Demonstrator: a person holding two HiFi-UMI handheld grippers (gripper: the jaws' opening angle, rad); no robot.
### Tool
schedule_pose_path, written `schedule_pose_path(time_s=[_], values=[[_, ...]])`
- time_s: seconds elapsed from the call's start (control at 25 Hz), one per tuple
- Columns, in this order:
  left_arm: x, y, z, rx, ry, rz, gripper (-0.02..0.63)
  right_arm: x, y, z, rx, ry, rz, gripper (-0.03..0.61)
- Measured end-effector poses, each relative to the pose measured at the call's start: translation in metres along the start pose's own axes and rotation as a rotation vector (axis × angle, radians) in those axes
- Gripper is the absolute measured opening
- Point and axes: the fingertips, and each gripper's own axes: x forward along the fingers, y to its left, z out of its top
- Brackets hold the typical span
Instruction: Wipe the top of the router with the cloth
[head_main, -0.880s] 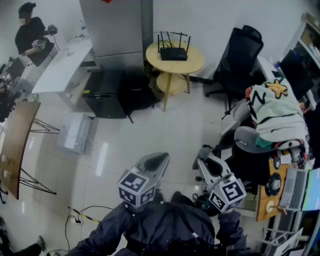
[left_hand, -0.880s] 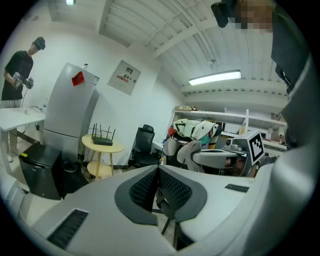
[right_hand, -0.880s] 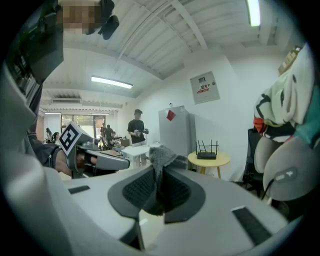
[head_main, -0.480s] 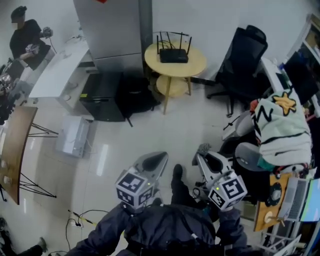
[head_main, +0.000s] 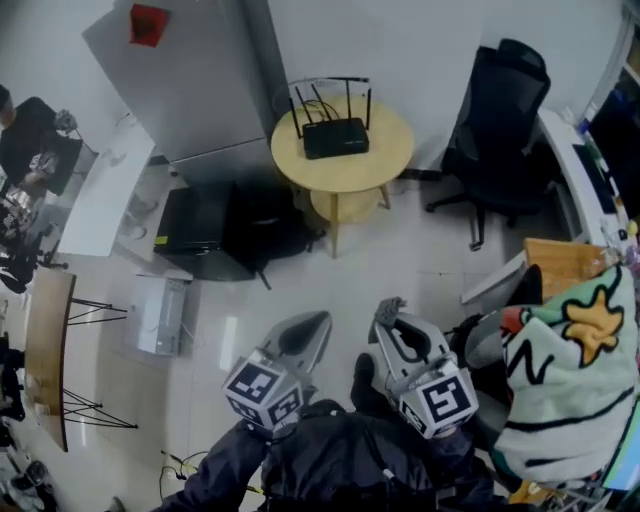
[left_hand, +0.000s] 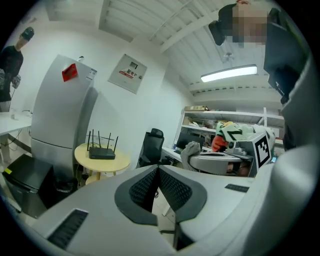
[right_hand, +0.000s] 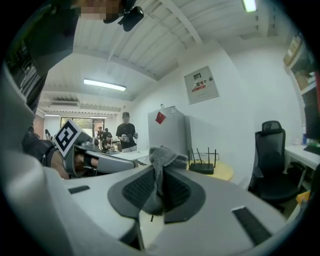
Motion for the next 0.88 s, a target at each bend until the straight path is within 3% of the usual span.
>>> schedule_pose_path(time_s=[0.24, 0.56, 0.72, 0.88], values=[[0.072, 0.035, 0.052, 0.019, -0.008, 0.02, 0.002, 0.036, -0.075, 0.022, 0.092, -0.015, -0.042, 0.072], [0.137, 0.117, 0.076, -0.013, 0.02, 0.004, 0.002, 0.1, -0.133, 0.022, 0.105, 0.027, -0.122, 0.072], [0.181, 0.171, 0.097, -0.014, 0.024, -0.031, 0.002, 0.159, -0.172, 0.024, 0.139, 0.045, -0.162, 0.072], [0.211, 0.237, 0.13, 0.036, 0.032, -0.05, 0.002, 0.247, -0.194, 0.035, 0.162, 0.066, -0.145, 0.072]])
